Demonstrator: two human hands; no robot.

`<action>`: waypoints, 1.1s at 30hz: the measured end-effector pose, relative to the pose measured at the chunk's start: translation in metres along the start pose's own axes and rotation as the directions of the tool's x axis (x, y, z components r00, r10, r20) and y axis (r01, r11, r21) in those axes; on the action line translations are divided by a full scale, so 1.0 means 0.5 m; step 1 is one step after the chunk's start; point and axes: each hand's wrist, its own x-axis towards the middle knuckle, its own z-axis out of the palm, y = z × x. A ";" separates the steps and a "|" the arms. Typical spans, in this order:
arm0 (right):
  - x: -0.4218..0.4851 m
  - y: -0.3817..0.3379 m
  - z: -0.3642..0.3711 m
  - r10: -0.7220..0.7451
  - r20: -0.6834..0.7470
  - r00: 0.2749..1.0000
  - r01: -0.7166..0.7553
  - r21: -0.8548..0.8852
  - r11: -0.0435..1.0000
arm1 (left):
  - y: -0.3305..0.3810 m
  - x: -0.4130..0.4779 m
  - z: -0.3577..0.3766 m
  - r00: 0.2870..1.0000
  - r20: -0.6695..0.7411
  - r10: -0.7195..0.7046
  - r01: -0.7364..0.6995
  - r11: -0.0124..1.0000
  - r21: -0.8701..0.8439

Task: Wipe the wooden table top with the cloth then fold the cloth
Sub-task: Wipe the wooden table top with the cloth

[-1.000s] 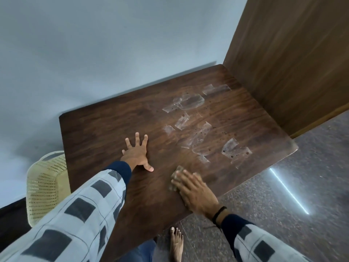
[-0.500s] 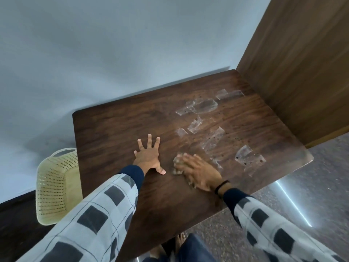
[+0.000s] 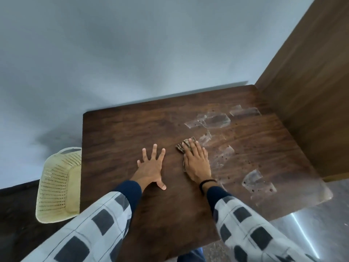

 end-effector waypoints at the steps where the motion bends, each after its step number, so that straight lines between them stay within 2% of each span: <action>1: -0.009 -0.011 0.013 -0.026 -0.010 1.000 0.026 0.001 1.000 | 0.002 0.003 -0.006 1.000 0.016 -0.002 0.002 1.000 -0.007; 2: -0.018 -0.013 0.024 -0.091 -0.007 0.996 0.091 -0.001 0.996 | 0.003 0.012 -0.022 1.000 0.013 -0.007 0.008 1.000 -0.030; 4: -0.023 0.004 0.036 -0.201 0.005 0.980 0.201 0.005 0.980 | 0.000 0.037 -0.076 0.997 -0.078 -0.031 0.025 0.996 -0.081; 6: -0.005 0.023 0.040 -0.247 0.010 0.969 0.248 -0.012 0.969 | -0.014 0.069 -0.144 0.982 -0.169 -0.082 0.063 0.992 -0.112; 8: 0.023 0.032 0.044 -0.337 0.003 0.942 0.336 -0.048 0.940 | -0.032 0.105 -0.204 0.978 -0.170 -0.123 0.099 0.985 -0.142; 11: 0.112 0.046 0.022 -0.509 0.057 0.859 0.512 -0.083 0.855 | -0.059 0.154 -0.250 0.984 -0.110 -0.138 0.125 0.985 -0.120; 12: 0.152 0.049 0.011 -0.512 0.067 0.856 0.517 -0.079 0.853 | -0.069 0.167 -0.258 0.986 -0.093 -0.141 0.130 0.985 -0.115; 13: 0.191 0.047 -0.001 -0.466 0.059 0.883 0.469 -0.056 0.881 | -0.080 0.177 -0.262 0.986 -0.078 -0.144 0.135 0.985 -0.111; 15: 0.243 0.027 -0.013 -0.247 0.007 0.969 0.247 0.031 0.969 | -0.101 0.191 -0.267 0.986 -0.047 -0.161 0.155 0.982 -0.112; 16: 0.245 0.007 -0.010 -0.134 -0.024 0.991 0.136 0.066 0.989 | -0.108 0.193 -0.267 0.985 -0.035 -0.166 0.161 0.981 -0.111; 17: 0.236 -0.011 0.000 -0.089 -0.056 0.994 0.094 0.080 0.992 | -0.114 0.197 -0.266 0.986 -0.030 -0.166 0.161 0.980 -0.114; 18: 0.217 -0.027 0.015 -0.135 -0.075 0.988 0.141 0.079 0.987 | -0.117 0.201 -0.266 0.987 -0.030 -0.161 0.156 0.981 -0.119; 19: 0.188 -0.032 0.029 -0.252 -0.080 0.964 0.258 0.065 0.964 | -0.117 0.202 -0.263 0.987 -0.032 -0.154 0.149 0.981 -0.127; 21: 0.167 -0.002 0.038 -0.521 -0.004 0.854 0.520 0.025 0.854 | -0.116 0.204 -0.260 0.989 -0.033 -0.146 0.140 0.980 -0.141; 23: 0.229 0.042 0.008 -0.638 0.076 0.766 0.642 -0.029 0.766 | -0.117 0.209 -0.259 0.988 -0.032 -0.148 0.141 0.977 -0.161; 24: 0.270 0.052 -0.010 -0.619 0.097 0.780 0.625 -0.050 0.779 | -0.117 0.210 -0.258 0.988 -0.033 -0.149 0.142 0.976 -0.164; 25: 0.313 0.057 -0.027 -0.539 0.075 0.839 0.544 -0.052 0.838 | -0.118 0.211 -0.258 0.988 -0.035 -0.150 0.142 0.976 -0.164; 27: 0.361 0.038 -0.046 -0.277 -0.003 0.961 0.277 0.010 0.961 | -0.120 0.210 -0.258 0.988 -0.045 -0.146 0.137 0.975 -0.173; 28: 0.361 0.018 -0.040 -0.185 -0.038 0.982 0.186 0.040 0.982 | -0.121 0.209 -0.257 0.988 -0.049 -0.143 0.132 0.976 -0.175; 29: 0.350 -0.002 -0.026 -0.185 -0.058 0.981 0.188 0.052 0.981 | -0.122 0.209 -0.256 0.989 -0.052 -0.138 0.128 0.977 -0.169; 30: 0.331 -0.016 -0.009 -0.270 -0.053 0.961 0.272 0.041 0.961 | -0.123 0.210 -0.256 0.989 -0.051 -0.136 0.126 0.979 -0.160; 32: 0.314 -0.008 0.004 -0.502 -0.009 0.865 0.502 0.004 0.865 | -0.121 0.212 -0.258 0.989 -0.046 -0.139 0.130 0.980 -0.153; 33: 0.336 0.007 -0.005 -0.567 0.004 0.824 0.567 -0.015 0.823 | -0.120 0.214 -0.259 0.989 -0.043 -0.139 0.131 0.980 -0.153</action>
